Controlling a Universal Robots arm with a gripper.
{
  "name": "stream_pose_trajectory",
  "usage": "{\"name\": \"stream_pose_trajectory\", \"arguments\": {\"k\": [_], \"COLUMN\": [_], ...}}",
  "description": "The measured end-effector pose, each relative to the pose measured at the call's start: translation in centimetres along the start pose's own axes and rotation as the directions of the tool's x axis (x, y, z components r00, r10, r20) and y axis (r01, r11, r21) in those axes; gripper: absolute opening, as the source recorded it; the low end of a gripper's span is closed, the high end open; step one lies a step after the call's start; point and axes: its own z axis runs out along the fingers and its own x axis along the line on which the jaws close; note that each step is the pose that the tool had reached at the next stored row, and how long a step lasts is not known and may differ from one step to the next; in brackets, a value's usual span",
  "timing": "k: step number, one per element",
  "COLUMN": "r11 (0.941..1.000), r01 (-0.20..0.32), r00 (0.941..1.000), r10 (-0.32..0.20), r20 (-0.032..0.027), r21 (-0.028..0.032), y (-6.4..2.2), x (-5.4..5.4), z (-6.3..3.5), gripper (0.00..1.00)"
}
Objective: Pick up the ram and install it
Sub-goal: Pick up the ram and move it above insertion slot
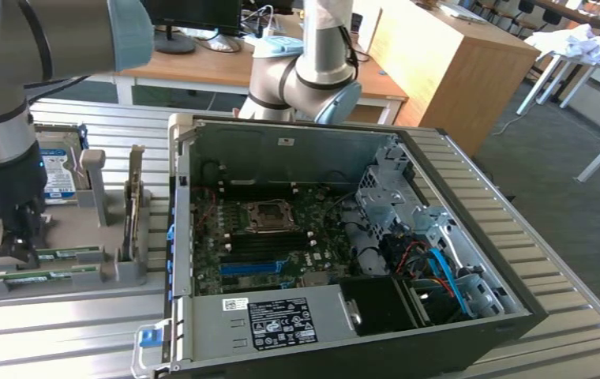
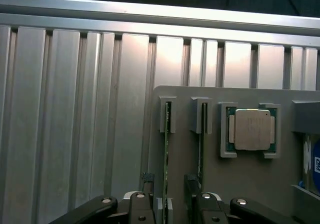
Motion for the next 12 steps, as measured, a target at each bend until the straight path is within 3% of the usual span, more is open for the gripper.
{"name": "stream_pose_trajectory", "arguments": {"k": [12], "r11": [1.0], "r01": [0.0], "r00": [1.0], "r10": [0.0], "r20": [0.0], "r21": [-0.0001], "y": [-0.04], "x": [0.06], "z": [1.11], "gripper": [0.37]}}
